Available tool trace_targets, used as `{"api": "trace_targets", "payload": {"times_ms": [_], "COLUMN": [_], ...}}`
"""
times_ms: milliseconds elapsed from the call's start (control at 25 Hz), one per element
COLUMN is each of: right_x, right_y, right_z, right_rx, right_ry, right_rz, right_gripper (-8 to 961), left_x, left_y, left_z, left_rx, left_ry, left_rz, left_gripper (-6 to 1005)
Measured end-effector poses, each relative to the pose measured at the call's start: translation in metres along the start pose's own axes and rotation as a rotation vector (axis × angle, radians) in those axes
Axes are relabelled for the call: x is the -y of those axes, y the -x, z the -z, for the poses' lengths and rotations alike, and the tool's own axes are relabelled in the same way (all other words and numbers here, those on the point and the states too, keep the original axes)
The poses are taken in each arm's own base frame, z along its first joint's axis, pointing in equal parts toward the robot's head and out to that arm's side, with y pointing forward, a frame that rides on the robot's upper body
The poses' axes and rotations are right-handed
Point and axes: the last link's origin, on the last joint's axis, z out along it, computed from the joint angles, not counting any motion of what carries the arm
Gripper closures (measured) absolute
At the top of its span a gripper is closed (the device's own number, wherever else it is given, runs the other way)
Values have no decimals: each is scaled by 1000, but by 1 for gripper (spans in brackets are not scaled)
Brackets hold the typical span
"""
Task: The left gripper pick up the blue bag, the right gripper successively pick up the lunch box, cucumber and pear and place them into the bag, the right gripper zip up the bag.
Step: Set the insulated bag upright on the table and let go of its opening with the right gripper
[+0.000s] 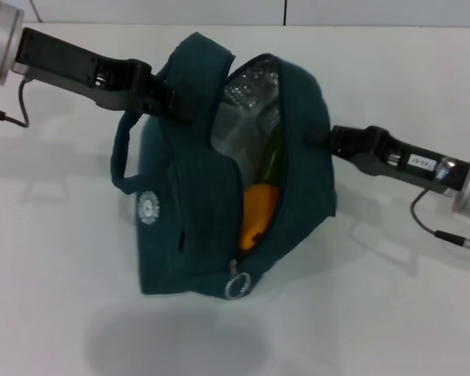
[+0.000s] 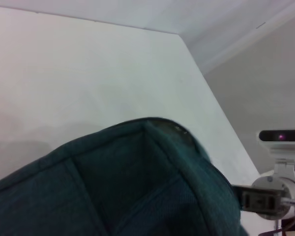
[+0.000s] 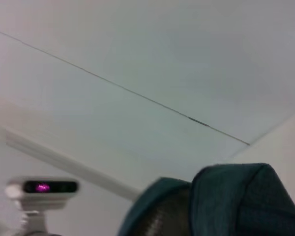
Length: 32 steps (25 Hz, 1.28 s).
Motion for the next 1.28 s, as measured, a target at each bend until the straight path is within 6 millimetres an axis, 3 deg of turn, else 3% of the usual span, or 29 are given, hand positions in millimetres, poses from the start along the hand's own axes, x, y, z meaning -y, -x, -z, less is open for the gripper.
{"api": "trace_targets", "payload": {"times_ms": [280,480,800,1280], "right_x": [-17,-23,-15,-8], "right_y": [8,15,8,3], "right_z": [21,36,58,66], "right_rx": [88,87,118,130], "right_ry": [115,149,112,73], "right_rz": [72,93,75,60], "right_gripper": [901,901,900,902], "left_x": [-4,-9,1,11], "left_y": [3,6,9,13], "left_z": [-10,-32,-45,-49], "left_rx": [-2,13,0,5], "left_ry": [46,117,110,58], "left_rz": [4,-2,25,44], "left_gripper": [948,948,947,946]}}
